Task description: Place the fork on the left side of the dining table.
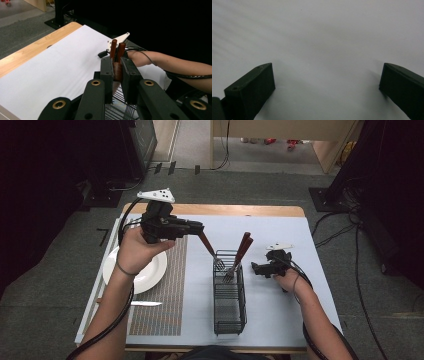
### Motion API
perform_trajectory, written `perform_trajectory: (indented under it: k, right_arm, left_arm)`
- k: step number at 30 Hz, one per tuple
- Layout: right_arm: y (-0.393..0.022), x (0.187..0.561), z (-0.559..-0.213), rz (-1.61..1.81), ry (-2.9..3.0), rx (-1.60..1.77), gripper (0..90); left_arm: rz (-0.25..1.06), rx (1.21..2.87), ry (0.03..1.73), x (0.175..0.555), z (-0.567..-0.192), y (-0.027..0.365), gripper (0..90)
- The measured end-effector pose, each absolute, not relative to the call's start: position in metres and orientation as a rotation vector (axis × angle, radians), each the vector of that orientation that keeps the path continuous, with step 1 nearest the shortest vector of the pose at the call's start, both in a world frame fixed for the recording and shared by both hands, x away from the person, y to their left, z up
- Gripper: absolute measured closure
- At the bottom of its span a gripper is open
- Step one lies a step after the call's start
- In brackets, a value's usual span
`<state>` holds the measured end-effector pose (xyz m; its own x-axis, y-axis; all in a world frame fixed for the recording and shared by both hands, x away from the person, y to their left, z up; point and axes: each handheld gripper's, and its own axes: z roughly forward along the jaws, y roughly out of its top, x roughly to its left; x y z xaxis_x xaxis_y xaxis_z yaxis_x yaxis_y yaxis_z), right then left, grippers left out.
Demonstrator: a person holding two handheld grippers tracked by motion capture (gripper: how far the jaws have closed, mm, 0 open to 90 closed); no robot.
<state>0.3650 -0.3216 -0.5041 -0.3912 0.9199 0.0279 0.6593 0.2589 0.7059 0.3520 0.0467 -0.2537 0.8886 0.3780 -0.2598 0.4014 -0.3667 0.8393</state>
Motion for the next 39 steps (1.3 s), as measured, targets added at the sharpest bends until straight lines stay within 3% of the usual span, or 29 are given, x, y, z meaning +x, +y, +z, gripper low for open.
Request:
perform_trajectory:
  k: [25, 39]
  right_arm:
    - [-0.321, 0.365, -0.504, 0.913, 2.143, 1.439, 0.0]
    - [-0.321, 0.365, -0.504, 0.915, 2.142, 1.439, 0.0]
  left_arm:
    - [0.068, 1.867, 0.647, 0.354, -0.236, 0.094, 82.5]
    - [0.126, 1.908, 0.801, 0.383, -0.263, 0.107, 82.5]
